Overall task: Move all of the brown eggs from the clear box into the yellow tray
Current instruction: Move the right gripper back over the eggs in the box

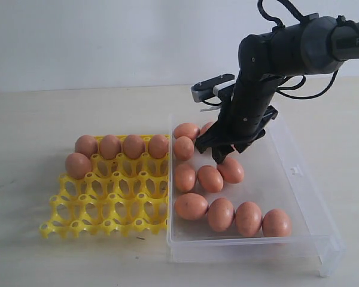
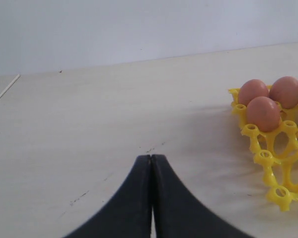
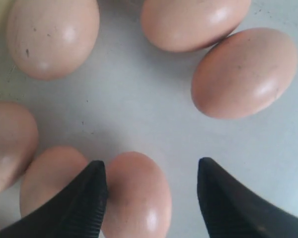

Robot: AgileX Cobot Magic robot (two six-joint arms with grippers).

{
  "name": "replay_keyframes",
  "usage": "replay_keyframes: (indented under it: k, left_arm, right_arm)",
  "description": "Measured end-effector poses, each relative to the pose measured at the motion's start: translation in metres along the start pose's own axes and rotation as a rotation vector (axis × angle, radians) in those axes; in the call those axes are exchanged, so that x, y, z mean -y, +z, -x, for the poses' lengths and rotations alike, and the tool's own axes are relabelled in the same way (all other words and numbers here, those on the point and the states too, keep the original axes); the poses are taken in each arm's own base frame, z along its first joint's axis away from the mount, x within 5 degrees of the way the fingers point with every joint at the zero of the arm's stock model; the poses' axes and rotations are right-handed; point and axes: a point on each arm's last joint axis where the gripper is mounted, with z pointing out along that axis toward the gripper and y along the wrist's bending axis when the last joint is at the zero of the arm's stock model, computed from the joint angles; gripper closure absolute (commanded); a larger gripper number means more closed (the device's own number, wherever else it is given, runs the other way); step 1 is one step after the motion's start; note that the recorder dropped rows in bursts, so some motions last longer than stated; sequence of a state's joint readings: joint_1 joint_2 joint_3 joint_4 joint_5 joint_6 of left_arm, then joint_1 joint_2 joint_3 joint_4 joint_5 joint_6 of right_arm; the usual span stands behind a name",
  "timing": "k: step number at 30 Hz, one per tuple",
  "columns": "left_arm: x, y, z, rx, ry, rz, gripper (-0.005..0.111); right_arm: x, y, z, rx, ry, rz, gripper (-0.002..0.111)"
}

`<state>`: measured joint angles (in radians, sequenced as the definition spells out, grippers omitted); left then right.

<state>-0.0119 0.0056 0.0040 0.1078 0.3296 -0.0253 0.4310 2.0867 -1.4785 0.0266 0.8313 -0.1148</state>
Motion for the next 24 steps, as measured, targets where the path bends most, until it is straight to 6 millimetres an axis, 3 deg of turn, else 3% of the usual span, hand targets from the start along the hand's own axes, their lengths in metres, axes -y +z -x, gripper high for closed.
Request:
replay_keyframes:
  k: [24]
  left_arm:
    - [0.0,0.0,0.0,0.0,0.0,0.0,0.107]
  right_arm:
    - [-0.0046,0.0031,-0.0071,-0.081,0.003,0.051,0.05]
